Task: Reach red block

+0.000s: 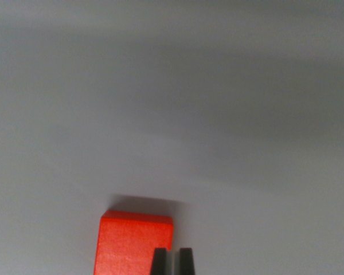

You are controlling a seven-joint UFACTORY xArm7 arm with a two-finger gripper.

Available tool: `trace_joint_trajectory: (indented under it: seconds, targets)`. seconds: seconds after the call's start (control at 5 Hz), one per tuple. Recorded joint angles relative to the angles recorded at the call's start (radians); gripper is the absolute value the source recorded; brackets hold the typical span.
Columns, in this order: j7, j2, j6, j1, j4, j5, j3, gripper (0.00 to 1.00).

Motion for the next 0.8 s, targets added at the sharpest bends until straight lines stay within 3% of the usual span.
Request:
trace_joint_trajectory:
  seconds: [0.2, 0.4, 0.6, 0.8]
  targets:
    - [0.003, 0.018, -0.037, 0.0047, -0.022, -0.0007, 0.004, 0.0]
    - [0.003, 0.018, -0.037, 0.0047, -0.022, -0.0007, 0.004, 0.0]
    - [0.006, 0.034, -0.07, 0.009, -0.042, -0.0013, 0.007, 0.0]
    - [0.006, 0.034, -0.07, 0.009, -0.042, -0.0013, 0.007, 0.0]
